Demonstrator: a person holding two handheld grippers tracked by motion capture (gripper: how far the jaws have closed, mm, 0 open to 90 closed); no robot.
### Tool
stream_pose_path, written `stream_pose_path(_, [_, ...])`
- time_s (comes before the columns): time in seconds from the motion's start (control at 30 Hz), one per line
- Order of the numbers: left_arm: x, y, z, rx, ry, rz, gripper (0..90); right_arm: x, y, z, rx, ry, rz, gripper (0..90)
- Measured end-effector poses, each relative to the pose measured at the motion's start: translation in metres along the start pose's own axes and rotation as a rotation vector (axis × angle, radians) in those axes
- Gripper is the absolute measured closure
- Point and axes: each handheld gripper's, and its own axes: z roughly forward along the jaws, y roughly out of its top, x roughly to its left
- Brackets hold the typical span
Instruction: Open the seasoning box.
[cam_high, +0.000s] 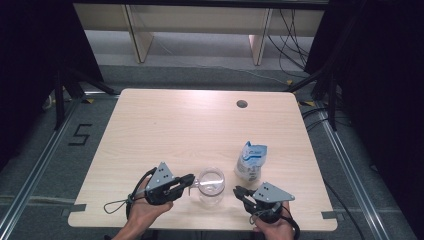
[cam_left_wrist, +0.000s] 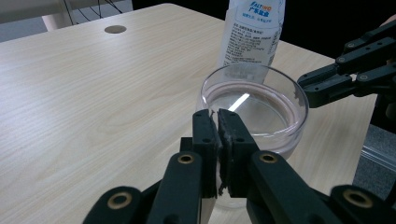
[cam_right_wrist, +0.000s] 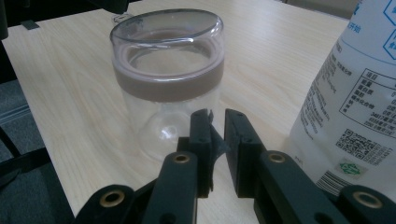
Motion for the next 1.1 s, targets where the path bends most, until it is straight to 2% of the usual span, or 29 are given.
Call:
stream_pose_path(0.03, [0.000, 0.000, 0.000, 0.000, 0.000, 0.001, 85.1, 0.000, 0.000, 0.001, -0.001, 0.000, -0.001, 82.4])
stream_pose_path(0.07, [0.000, 0.000, 0.000, -0.001, -0.001, 0.000, 85.1, -0.002, 0.000, 0.001, -0.013, -0.013, -0.021, 82.7])
stream_pose_path(0.1, [0.000, 0.000, 0.000, -0.001, 0.001, -0.001, 85.2, -0.001, 0.000, 0.002, -0.015, 0.006, -0.007, 83.0])
stream_pose_path(0.13, [0.000, 0.000, 0.000, -0.003, 0.004, -0.001, 85.2, -0.001, 0.001, 0.002, -0.002, 0.005, 0.009, 83.3])
stream_pose_path(0.23, [0.000, 0.000, 0.000, -0.002, 0.005, 0.005, 85.2, -0.001, 0.001, 0.004, -0.012, 0.014, 0.003, 83.5])
stream_pose_path(0.27, [0.000, 0.000, 0.000, -0.004, 0.004, 0.001, 85.2, -0.002, 0.002, 0.004, -0.018, 0.003, -0.016, 83.8])
stream_pose_path(0.33, [-0.001, -0.001, 0.000, -0.006, 0.006, 0.000, 85.2, -0.001, 0.003, 0.004, -0.007, -0.008, 0.001, 84.0])
stream_pose_path(0.37, [-0.001, -0.001, 0.000, -0.006, 0.006, 0.003, 85.2, 0.000, 0.003, 0.004, 0.001, 0.003, 0.009, 84.2])
stream_pose_path(0.4, [-0.001, -0.001, 0.000, -0.007, 0.005, 0.002, 85.2, -0.001, 0.003, 0.005, -0.006, 0.019, 0.004, 84.3])
stream_pose_path(0.47, [-0.001, -0.001, 0.000, -0.007, 0.006, 0.004, 85.2, -0.001, 0.004, 0.006, -0.004, 0.012, 0.003, 84.5])
stream_pose_path(0.5, [-0.001, -0.001, 0.000, -0.006, 0.007, 0.006, 85.2, -0.002, 0.004, 0.006, -0.013, -0.002, -0.014, 84.7])
stream_pose_path(0.6, [0.000, -0.001, 0.000, -0.009, 0.002, 0.004, 85.2, -0.002, 0.004, 0.008, -0.023, 0.007, -0.021, 85.2])
stream_pose_path(0.73, [-0.001, -0.002, 0.000, -0.012, 0.007, 0.006, 85.2, -0.002, 0.005, 0.008, -0.021, 0.001, -0.024, 85.7])
stream_pose_path(0.87, [-0.001, -0.002, 0.000, -0.015, 0.009, 0.007, 85.2, -0.001, 0.006, 0.009, -0.012, 0.017, -0.005, 85.9])
stream_pose_path(1.07, [-0.001, -0.002, 0.000, -0.018, 0.008, 0.006, 85.2, -0.001, 0.006, 0.010, -0.014, 0.021, -0.008, 86.1])
stream_pose_path(1.1, [-0.001, -0.002, 0.000, -0.018, 0.009, 0.007, 85.2, -0.002, 0.007, 0.011, -0.024, 0.009, -0.021, 86.1])
